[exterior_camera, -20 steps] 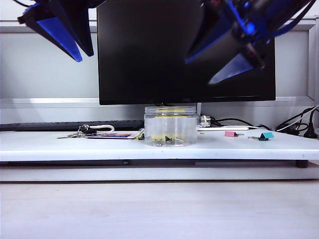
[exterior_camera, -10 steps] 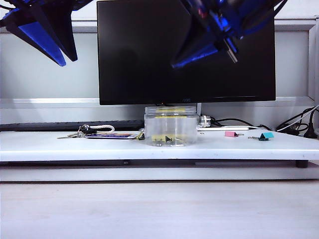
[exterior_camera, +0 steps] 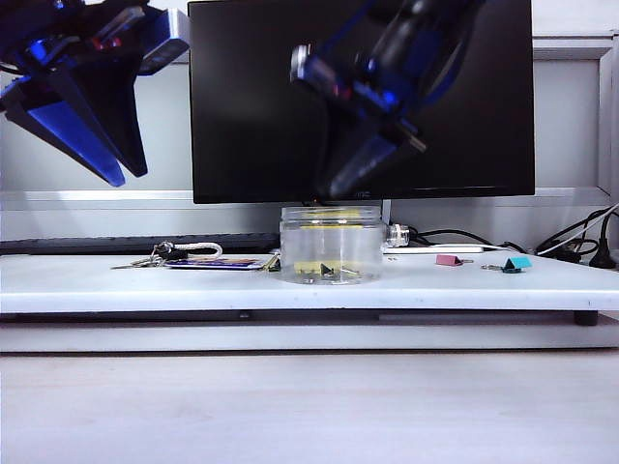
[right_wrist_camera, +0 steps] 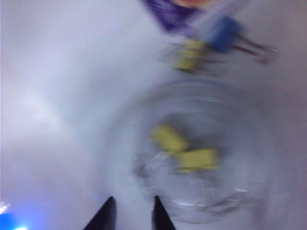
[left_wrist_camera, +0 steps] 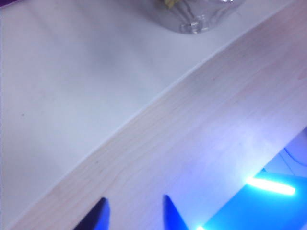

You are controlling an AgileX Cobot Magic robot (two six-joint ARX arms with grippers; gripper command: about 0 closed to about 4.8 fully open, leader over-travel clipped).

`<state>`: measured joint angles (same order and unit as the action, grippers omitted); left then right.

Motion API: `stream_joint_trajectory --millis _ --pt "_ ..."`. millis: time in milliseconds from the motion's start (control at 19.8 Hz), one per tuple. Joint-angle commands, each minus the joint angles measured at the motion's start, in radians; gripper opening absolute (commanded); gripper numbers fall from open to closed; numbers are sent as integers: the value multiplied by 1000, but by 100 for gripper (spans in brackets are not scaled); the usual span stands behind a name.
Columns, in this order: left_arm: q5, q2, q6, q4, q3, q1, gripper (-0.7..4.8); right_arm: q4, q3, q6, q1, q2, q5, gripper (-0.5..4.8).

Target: Take the clips out of the round transparent plastic box and place them on the table.

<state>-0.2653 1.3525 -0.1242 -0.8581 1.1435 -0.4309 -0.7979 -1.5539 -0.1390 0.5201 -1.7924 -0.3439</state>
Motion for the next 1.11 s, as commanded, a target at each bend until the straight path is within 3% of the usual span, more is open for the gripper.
stream_joint_trajectory --millis 51,202,404,909,1111 --pt "-35 -4 -7 26 -2 0 154 -67 -86 -13 -1 -61 35 127" --pt "-104 -4 -8 48 -2 0 153 -137 -171 -47 2 -127 36 160" --pt "-138 -4 -21 45 -3 0 153 -199 -223 -79 4 -192 57 160" --pt "-143 -4 -34 46 -3 0 153 -221 -223 -161 4 -256 167 191" --pt "-143 -4 -37 48 -3 0 153 -307 -222 -145 4 -256 188 207"
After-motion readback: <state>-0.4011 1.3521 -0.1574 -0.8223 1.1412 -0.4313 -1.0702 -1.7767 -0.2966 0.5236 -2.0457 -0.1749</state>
